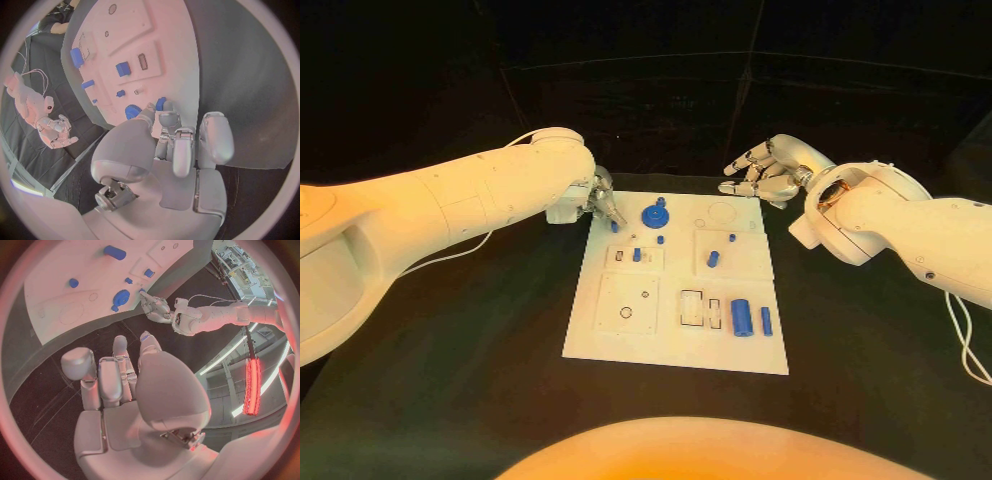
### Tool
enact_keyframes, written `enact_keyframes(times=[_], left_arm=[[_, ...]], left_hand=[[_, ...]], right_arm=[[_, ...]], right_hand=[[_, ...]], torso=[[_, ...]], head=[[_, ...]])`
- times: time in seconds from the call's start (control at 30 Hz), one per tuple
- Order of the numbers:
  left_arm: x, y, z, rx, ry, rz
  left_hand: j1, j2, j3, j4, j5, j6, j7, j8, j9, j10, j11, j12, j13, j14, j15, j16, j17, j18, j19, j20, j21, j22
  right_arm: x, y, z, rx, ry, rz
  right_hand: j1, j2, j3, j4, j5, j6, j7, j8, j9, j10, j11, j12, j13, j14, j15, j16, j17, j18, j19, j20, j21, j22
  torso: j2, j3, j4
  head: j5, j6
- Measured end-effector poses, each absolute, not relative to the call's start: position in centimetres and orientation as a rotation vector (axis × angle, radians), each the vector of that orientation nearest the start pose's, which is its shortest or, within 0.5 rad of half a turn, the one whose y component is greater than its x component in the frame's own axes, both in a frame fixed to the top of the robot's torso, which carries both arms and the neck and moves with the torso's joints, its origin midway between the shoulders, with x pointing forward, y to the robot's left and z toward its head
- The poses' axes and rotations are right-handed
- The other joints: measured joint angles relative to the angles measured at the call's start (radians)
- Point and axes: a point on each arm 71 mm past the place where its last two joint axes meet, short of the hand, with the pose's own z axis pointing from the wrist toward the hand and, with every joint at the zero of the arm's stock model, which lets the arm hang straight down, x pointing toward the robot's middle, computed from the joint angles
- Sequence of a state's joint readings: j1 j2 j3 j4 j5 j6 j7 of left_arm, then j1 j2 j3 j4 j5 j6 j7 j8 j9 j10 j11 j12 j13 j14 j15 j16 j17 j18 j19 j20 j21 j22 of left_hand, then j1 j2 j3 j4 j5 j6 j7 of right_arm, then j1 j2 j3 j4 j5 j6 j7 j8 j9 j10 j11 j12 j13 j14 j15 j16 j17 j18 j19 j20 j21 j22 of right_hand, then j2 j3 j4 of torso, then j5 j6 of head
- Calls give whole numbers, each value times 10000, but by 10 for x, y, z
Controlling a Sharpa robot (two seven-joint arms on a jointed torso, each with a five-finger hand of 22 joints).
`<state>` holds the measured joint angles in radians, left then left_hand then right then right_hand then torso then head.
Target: Assemble the parts on the task board
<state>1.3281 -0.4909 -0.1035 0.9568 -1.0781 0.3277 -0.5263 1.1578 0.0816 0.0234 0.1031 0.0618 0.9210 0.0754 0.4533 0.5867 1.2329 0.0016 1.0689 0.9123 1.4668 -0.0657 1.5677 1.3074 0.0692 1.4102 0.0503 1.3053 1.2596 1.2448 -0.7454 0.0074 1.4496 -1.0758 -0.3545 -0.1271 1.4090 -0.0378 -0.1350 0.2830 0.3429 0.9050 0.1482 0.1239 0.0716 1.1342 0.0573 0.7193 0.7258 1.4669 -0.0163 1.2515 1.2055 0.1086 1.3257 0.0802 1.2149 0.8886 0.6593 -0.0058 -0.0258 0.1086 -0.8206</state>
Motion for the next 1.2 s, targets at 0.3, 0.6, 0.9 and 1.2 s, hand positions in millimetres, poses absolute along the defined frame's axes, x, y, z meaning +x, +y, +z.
enact_keyframes(times=[0.3, 0.6, 0.9, 1.2], left_arm=[[575, 207, -210, -1846, 23806, -1381], [576, 209, -209, -1954, 23644, -1451], [571, 217, -208, -2388, 23314, -1795], [558, 223, -204, -2813, 22996, -2415]], left_hand=[[251, 239, 160, -183, 0, 86, -58, 0, -64, 0, 0, 0, 0, 0, 0, 0, 0, 0, 0, 0, 0, 19], [1296, 497, 1532, -1017, -68, 63, -38, -26, -225, -75, -137, -375, -367, 0, 0, 0, 0, -1, 53, -94, 0, 29], [202, -158, 3623, -1015, -36, -49, -112, 550, 180, -50, -110, -544, -651, 0, 0, 0, 0, 0, 53, -94, 0, 57], [-29, -297, 3978, -960, -37, -50, -110, 672, 263, 3, -140, -544, -684, 0, 0, 0, 0, -1, 53, -94, 0, 84]], right_arm=[[515, -179, -153, 2385, 16674, 8318], [515, -179, -153, 2382, 16673, 8322], [515, -180, -153, 2387, 16672, 8312], [515, -181, -153, 2404, 16673, 8285]], right_hand=[[0, 0, 0, 0, 0, 0, 0, 0, 0, 0, 0, 0, -8, 0, 0, 0, -1, 0, 0, 0, 0, 0], [0, 0, 0, 0, 0, 0, 0, 0, 0, 0, 0, 0, -7, 0, 0, 0, -2, 0, 0, 0, 0, 0], [0, 0, 1, 0, 40, 0, 0, 0, 1, 0, 0, 0, -6, 0, 0, 0, -2, 0, 0, 0, 0, 0], [0, 0, 1, 0, 40, 0, 0, 0, 0, 0, 0, 0, -6, 0, 0, -37, -3, 0, 0, 0, 0, 0]], torso=[[0, -1, 1], [0, -3, 6], [-7, -3, 7], [-12, 5, 24]], head=[[-11, -21], [7, -42], [-2, -43], [58, -36]])
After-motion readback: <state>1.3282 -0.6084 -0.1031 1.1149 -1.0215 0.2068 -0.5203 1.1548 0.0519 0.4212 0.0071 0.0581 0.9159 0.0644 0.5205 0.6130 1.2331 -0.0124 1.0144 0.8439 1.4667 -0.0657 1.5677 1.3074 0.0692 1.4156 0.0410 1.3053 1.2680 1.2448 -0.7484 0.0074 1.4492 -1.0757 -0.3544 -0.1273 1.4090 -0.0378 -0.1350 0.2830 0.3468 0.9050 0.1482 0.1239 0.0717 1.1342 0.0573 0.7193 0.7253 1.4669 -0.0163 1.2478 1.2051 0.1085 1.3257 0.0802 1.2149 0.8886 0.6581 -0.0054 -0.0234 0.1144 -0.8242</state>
